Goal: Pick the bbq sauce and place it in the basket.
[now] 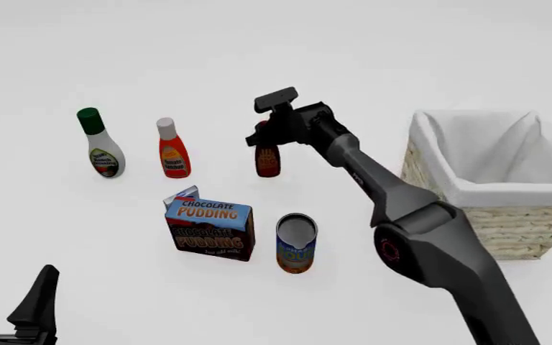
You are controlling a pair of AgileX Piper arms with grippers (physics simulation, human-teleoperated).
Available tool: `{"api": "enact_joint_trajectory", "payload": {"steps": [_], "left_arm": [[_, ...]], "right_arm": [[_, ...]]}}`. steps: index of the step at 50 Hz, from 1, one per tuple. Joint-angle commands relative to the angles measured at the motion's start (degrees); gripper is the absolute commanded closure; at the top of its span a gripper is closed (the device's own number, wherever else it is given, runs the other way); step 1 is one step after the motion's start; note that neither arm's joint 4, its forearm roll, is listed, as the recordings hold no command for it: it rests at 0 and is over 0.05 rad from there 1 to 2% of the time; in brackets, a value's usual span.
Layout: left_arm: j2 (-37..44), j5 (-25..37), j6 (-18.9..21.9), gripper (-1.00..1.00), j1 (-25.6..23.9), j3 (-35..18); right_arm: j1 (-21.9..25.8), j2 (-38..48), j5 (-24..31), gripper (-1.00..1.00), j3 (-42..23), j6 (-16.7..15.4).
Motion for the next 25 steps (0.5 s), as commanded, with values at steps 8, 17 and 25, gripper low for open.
{"api": "enact_joint_trajectory", "payload": {"steps": [8, 17, 25], "left_arm": [[0.0, 0.0, 0.0, -1.00, 0.0, 0.0], [0.0, 0.0, 0.0, -1.00, 0.0, 0.0], [0.0, 0.0, 0.0, -1.00, 0.0, 0.0]], "right_arm": [[-0.3, -2.4, -0.7, 1.00, 1.2, 0.2], [-0.3, -6.1, -0.8, 1.00, 3.3, -0.4], [0.1, -12.2, -3.6, 1.00, 10.7, -0.9]]}}
